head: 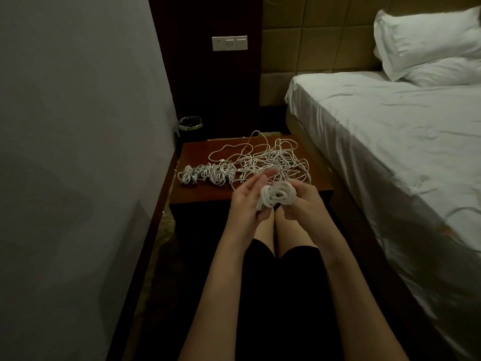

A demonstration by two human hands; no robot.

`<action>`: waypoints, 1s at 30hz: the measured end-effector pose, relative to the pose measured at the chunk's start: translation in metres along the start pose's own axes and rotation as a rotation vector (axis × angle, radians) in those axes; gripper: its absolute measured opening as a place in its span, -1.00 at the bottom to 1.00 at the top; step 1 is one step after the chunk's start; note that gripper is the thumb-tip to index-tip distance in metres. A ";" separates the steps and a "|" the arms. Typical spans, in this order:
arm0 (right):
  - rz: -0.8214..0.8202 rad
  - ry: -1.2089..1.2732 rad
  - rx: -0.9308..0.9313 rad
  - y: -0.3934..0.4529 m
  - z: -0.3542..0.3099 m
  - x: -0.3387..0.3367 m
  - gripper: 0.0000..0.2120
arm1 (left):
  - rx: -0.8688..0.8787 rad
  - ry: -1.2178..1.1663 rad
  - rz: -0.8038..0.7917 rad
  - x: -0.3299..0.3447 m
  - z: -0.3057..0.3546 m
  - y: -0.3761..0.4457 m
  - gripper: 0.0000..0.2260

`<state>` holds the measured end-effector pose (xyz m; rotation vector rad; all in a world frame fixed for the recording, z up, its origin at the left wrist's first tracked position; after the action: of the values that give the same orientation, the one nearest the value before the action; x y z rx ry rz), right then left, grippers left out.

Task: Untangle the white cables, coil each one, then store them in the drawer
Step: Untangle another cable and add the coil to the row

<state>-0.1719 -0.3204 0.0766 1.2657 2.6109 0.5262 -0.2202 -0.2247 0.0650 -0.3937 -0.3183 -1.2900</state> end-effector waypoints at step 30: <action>0.328 -0.019 -0.019 -0.002 0.006 -0.010 -0.83 | -0.137 -0.016 0.076 -0.021 -0.006 0.000 -0.74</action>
<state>-0.1656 -0.3283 0.0708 1.6943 2.3862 0.5847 -0.2257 -0.2091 0.0500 -0.5274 -0.2270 -1.2379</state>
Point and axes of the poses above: each hand's wrist, its own y-axis towards the middle knuckle, its own x-axis out of the palm, z = x × y, the point moved 6 cm from there along y, towards the middle knuckle, and after that the axes turned 14 degrees about -x, right-handed, at the moved point
